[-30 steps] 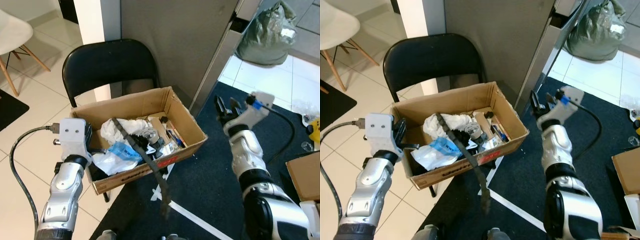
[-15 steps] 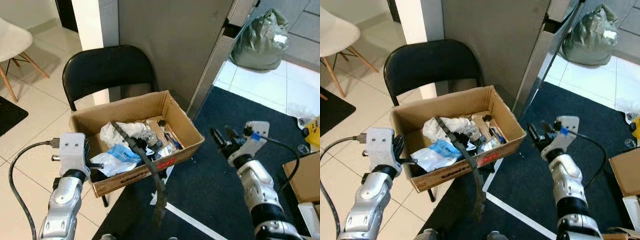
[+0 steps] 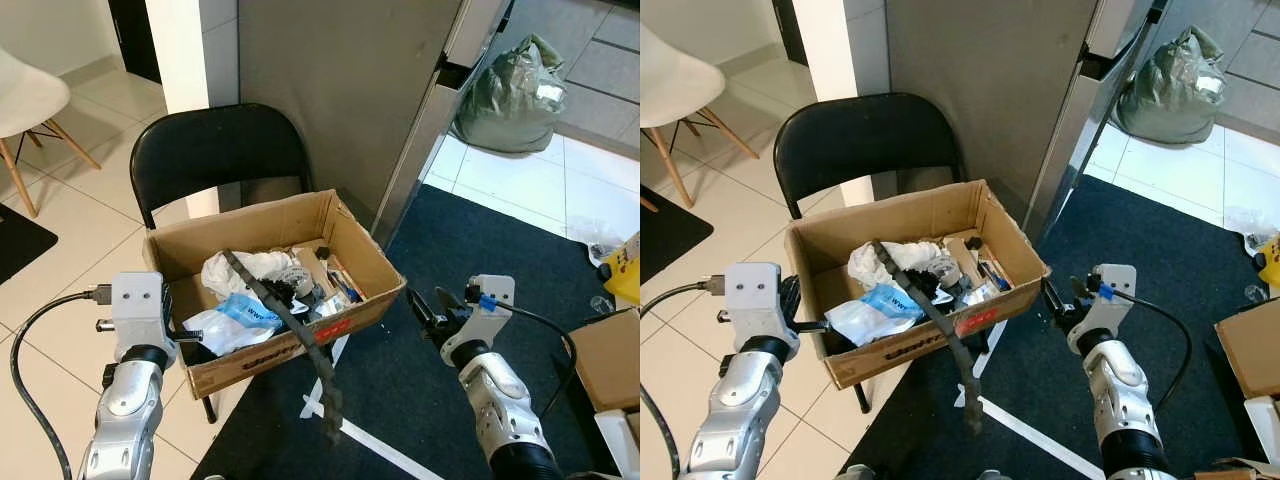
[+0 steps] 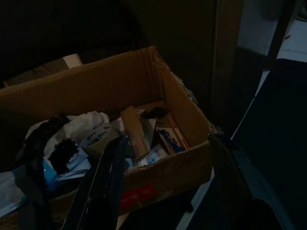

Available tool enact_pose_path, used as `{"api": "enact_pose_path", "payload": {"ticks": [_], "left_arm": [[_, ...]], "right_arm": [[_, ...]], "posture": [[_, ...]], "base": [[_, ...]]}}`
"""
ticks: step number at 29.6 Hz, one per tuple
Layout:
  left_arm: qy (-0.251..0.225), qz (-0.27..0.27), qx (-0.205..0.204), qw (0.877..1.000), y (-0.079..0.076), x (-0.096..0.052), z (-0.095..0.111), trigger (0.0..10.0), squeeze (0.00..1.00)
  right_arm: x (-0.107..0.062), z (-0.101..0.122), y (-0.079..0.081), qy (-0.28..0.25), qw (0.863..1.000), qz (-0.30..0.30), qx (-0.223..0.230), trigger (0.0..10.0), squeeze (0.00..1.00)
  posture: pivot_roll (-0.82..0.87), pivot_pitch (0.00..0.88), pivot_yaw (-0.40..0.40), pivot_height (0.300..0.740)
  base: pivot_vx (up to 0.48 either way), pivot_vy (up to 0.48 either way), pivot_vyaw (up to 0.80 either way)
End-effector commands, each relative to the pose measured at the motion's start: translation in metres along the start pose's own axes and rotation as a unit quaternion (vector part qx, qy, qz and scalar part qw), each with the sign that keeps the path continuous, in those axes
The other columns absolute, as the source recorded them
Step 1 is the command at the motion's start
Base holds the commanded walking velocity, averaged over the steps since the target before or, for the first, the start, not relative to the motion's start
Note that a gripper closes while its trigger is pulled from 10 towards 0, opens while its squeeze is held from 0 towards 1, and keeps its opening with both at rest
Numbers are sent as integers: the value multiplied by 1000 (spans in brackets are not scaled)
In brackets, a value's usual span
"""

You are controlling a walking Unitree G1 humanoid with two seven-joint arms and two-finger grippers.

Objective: Picking trash to rubbish bin

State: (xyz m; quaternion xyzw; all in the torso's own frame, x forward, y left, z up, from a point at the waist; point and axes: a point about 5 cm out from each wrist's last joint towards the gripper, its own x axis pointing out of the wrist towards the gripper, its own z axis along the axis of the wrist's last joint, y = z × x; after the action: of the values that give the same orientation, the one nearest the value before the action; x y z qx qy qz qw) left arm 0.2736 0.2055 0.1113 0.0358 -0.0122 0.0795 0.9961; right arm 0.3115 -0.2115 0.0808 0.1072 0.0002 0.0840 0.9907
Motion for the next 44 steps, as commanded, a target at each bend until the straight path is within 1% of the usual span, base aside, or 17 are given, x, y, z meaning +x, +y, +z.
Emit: {"api": "enact_pose_path", "payload": {"ticks": [1,3,5,9,15,19,26,30,37,44], "left_arm": [[14,3,-3,1000,-2,-3,-8,10000,0],[14,3,-3,1000,-1,-3,-8,10000,0],[13,5,-5,1000,-2,-2,-7,10000,0],[14,3,-9,1000,-4,-2,-8,10000,0],[11,-1,-13,1000,-9,-2,-7,10000,0],[9,-1,-13,1000,-9,0,-6,10000,0],[1,-6,-13,1000,-12,1,-2,10000,0],[-3,-21,-10,1000,-19,1,0,10000,0],[5,-19,-16,1000,-19,0,-3,10000,0],[2,-19,-15,1000,-18,1,-2,10000,0]], "right_arm": [[-4,-5,0,15,1000,2,2,10000,0],[-5,-6,1,18,1000,7,4,10000,0],[-6,-7,6,11,1000,19,20,10000,0],[-8,-12,10,18,999,20,33,10000,0],[-9,-15,17,17,999,29,22,10000,0],[-8,-14,20,13,999,33,3,10000,0],[-7,-11,24,5,999,31,11,10000,0],[-7,-12,26,4,1000,29,6,10000,0],[-8,-11,27,3,1000,26,6,10000,0],[-8,-10,27,1,1000,27,0,10000,0]], "posture": [[58,99,-67,740],[58,99,-67,740],[58,99,-67,740],[58,99,-67,740],[56,103,-68,740],[56,105,-67,740],[55,107,-66,740],[55,113,-64,740],[52,115,-62,740],[50,121,-64,740]], "base": [[0,0,0],[0,0,0],[0,0,0],[0,0,0],[0,0,0],[0,0,0],[0,0,0],[0,0,0],[0,0,0],[0,0,-679]]}}
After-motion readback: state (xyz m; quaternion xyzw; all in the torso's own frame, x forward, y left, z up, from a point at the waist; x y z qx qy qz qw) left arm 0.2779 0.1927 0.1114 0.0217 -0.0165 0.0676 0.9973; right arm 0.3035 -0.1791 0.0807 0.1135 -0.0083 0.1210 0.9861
